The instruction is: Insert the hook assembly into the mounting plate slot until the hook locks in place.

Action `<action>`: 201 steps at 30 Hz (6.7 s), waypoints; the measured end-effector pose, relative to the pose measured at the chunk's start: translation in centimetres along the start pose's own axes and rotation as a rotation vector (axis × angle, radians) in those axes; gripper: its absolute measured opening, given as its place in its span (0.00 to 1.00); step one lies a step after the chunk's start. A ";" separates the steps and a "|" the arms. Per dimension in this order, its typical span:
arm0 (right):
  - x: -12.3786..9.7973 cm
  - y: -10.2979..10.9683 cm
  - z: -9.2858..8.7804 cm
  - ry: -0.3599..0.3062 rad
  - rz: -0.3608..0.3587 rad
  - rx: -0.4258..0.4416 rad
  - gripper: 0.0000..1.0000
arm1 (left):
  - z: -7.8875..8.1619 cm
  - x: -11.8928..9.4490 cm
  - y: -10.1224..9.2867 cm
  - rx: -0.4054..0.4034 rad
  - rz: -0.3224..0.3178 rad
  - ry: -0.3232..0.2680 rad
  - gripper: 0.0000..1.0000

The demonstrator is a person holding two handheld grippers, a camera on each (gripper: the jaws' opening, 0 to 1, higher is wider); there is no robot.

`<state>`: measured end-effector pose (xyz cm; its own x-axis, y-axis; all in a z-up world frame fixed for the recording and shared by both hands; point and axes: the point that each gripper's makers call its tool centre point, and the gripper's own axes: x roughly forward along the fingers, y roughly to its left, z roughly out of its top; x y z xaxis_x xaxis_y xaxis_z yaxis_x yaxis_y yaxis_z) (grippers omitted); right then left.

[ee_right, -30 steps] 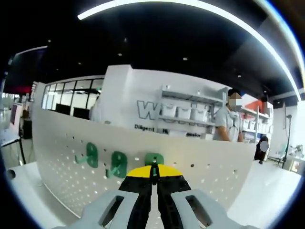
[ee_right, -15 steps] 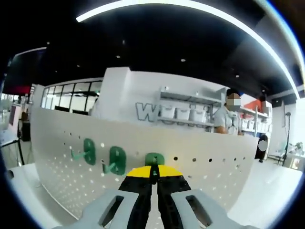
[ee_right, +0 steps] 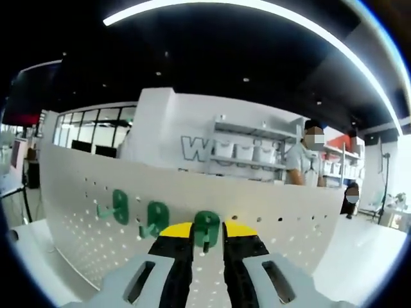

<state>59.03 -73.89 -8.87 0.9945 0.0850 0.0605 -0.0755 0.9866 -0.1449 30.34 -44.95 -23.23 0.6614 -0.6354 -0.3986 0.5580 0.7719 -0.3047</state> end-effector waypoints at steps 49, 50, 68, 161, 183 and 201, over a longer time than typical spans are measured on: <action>-8.7 4.5 0.0 0.066 0.129 -0.096 0.21 | -1.4 -2.0 -0.7 0.013 -0.002 -0.018 1.00; -9.0 4.7 -0.2 0.070 0.135 -0.092 0.21 | -1.4 -2.0 -0.7 0.012 -0.002 -0.019 1.00; -12.9 6.9 -3.7 0.146 0.188 -0.095 0.23 | -1.5 -2.3 -1.3 0.022 -0.007 -0.019 1.00; -26.6 20.3 -22.0 0.621 0.698 -0.128 0.26 | -3.8 -0.9 0.1 -0.048 0.016 0.065 0.97; -17.1 19.7 -26.4 0.685 0.708 -0.235 0.25 | -4.5 -1.4 1.1 -0.076 0.044 0.078 0.97; -14.3 19.8 -28.3 0.724 0.716 -0.252 0.25 | -4.7 -1.7 2.6 -0.095 0.075 0.090 0.97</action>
<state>45.38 -59.51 -40.53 0.5351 0.4516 -0.7139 -0.7287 0.6743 -0.1196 28.28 -41.76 -27.43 0.6496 -0.5744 -0.4981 0.4557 0.8186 -0.3497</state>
